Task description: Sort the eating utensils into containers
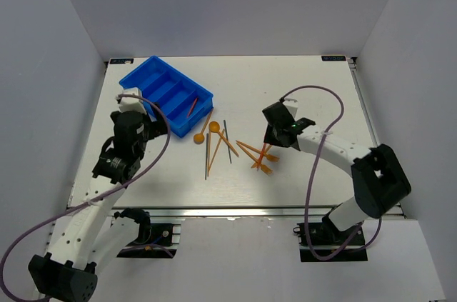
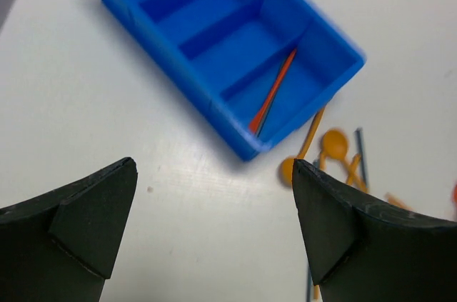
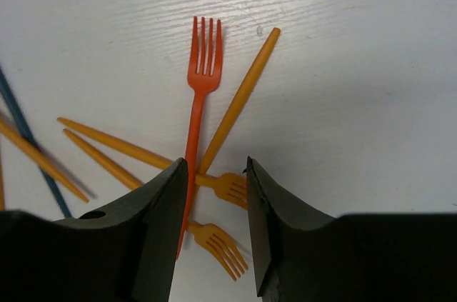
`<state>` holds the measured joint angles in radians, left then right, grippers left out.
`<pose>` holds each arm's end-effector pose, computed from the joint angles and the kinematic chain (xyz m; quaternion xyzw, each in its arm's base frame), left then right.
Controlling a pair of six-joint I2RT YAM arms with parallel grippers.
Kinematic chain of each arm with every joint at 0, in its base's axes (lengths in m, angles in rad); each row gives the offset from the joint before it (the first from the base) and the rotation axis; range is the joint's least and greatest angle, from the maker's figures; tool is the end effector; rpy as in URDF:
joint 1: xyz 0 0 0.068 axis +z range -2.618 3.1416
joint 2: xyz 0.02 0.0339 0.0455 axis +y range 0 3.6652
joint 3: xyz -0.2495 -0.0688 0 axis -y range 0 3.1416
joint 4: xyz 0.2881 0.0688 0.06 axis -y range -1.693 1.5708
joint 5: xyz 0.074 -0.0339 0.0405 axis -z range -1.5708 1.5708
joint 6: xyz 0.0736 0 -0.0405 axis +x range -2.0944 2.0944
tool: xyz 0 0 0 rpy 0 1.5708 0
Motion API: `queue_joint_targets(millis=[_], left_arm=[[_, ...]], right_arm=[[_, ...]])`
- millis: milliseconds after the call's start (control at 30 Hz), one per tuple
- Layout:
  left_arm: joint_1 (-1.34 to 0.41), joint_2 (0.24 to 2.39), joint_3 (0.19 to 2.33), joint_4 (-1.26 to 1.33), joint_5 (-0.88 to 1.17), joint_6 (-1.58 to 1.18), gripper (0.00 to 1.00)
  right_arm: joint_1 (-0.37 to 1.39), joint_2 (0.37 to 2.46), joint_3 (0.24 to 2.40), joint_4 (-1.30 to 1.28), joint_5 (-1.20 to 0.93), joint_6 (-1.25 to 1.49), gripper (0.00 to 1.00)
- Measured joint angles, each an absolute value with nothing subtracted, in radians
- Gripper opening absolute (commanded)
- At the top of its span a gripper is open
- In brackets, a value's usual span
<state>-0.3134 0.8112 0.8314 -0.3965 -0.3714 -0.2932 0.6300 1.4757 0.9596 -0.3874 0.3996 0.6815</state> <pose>0.2628 -0.0571 0.3078 -0.0956 0.8137 -0.0194 0.5731 0.3112 0.1915 0.1605 0.0888 0.9241 0.0471 0.3687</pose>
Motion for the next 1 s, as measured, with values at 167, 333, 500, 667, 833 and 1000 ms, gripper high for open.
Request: queue_joint_targets(millis=[167,333,500,667,833,1000], left_arm=[[-0.314,0.848,0.748,-0.435,-0.365,-0.294,0.98],[-0.314,0.85,0.745,-0.433,-0.342,-0.293,0.98],[-0.314,0.862,0.745,-0.433,-0.318,-0.292,0.98],[-0.314,0.862,0.745,-0.433,-0.303,-0.289,0.98],[-0.315,0.862,0.745,-0.433,-0.299,-0.289,0.98],[-0.315,0.862,0.745,-0.433,-0.295,-0.289,0.98]], right_arm=[[0.637,1.603,0.971,-0.389,0.437,0.747,0.42],[0.636,1.65,0.973,-0.386,0.447,0.785,0.4],[0.636,1.706,0.999,-0.365,0.445,0.801,0.39],[0.636,1.763,1.035,-0.346,0.452,0.807,0.25],[0.633,1.775,1.043,-0.337,0.462,0.832,0.02],[0.618,1.775,1.041,-0.327,0.459,0.857,0.0]])
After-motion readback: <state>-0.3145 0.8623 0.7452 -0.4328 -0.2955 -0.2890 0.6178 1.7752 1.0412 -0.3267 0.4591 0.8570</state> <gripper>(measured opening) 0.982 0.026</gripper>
